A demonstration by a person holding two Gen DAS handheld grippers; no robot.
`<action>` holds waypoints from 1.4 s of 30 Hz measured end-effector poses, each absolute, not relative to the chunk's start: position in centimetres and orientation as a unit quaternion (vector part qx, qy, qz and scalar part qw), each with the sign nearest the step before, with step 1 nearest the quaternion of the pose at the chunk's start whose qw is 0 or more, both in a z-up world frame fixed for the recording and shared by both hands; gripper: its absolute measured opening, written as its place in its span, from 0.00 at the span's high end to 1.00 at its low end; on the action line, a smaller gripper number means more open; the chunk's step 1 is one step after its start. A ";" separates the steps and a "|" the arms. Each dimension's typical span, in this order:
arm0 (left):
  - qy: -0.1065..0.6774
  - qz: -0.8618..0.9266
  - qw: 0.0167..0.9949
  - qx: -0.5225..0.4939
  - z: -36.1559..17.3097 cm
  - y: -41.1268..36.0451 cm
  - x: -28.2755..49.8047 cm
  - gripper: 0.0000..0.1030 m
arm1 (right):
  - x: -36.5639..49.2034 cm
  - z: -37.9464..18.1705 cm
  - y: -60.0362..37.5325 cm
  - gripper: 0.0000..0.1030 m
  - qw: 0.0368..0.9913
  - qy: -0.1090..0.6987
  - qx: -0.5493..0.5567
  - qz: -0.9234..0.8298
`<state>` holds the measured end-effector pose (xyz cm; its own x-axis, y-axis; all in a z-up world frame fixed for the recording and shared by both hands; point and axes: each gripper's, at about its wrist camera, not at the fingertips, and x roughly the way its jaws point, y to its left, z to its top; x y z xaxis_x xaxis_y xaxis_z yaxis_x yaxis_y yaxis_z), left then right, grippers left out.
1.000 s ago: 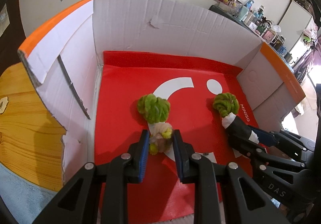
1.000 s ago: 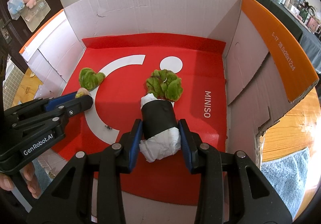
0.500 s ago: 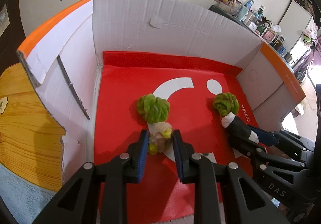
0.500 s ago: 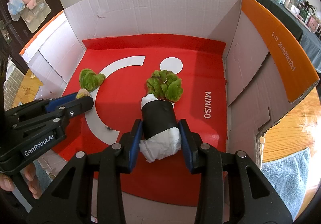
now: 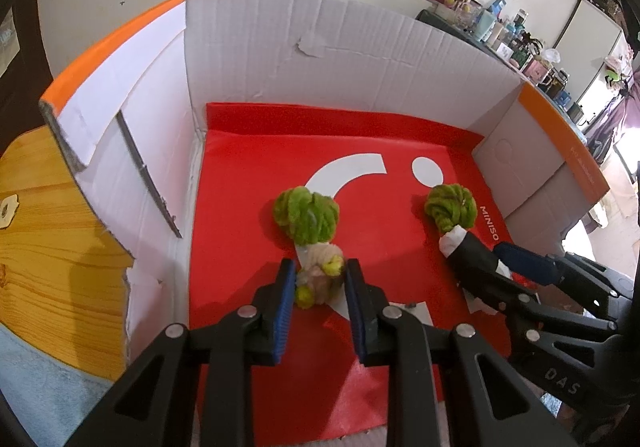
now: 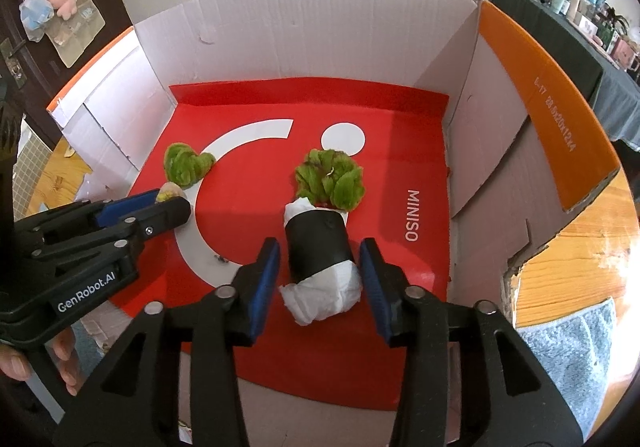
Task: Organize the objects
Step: 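Open the right tool releasing the bottle while the left tool releases the figurine, then withdraw both tools out of the box back over the towel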
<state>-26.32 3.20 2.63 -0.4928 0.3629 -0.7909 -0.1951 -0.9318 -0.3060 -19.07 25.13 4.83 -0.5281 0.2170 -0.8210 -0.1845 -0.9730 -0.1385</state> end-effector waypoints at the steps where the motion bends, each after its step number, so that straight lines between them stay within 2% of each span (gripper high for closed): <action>1: -0.088 0.859 0.162 -0.477 2.6 3.2 -26.3 0.73 | -19.1 4.9 25.0 0.57 0.114 -0.019 -0.471 0.874; 4: -0.088 0.860 0.163 -0.476 2.6 3.2 -26.3 0.69 | -19.3 4.8 24.7 0.57 0.113 -0.021 -0.470 0.875; 10: -0.087 0.862 0.163 -0.472 2.7 3.4 -26.0 0.69 | -18.6 4.7 24.5 0.50 0.112 -0.023 -0.466 0.877; 16: -0.085 0.864 0.167 -0.467 3.2 3.6 -25.3 0.69 | -17.9 5.1 24.2 0.50 0.110 -0.023 -0.460 0.881; 19: -0.082 0.868 0.167 -0.460 3.6 3.8 -24.7 0.58 | -17.5 5.3 23.9 0.50 0.107 -0.025 -0.457 0.883; 23: -0.081 0.872 0.169 -0.453 4.3 3.7 -24.0 0.57 | -16.8 5.7 23.7 0.45 0.106 -0.026 -0.452 0.885; 29: -0.081 0.875 0.168 -0.446 4.9 3.6 -23.0 0.57 | -16.0 6.2 23.2 0.44 0.104 -0.027 -0.445 0.889; 33: -0.083 0.876 0.166 -0.445 4.9 3.5 -22.6 0.57 | -15.4 6.4 23.0 0.38 0.104 -0.027 -0.442 0.891; 37: -0.085 0.878 0.162 -0.442 5.1 3.3 -22.1 0.49 | -15.1 6.5 22.9 0.38 0.103 -0.028 -0.439 0.892; 42: -0.089 0.880 0.163 -0.438 5.3 2.9 -21.7 0.44 | -14.6 6.6 22.5 0.34 0.102 -0.029 -0.436 0.893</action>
<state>-21.69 2.95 5.34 -0.5631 0.3639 -0.7419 -0.2082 -0.9313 -0.2988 -14.62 22.55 6.64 -0.5982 0.2083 -0.7738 -0.1576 -0.9773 -0.1413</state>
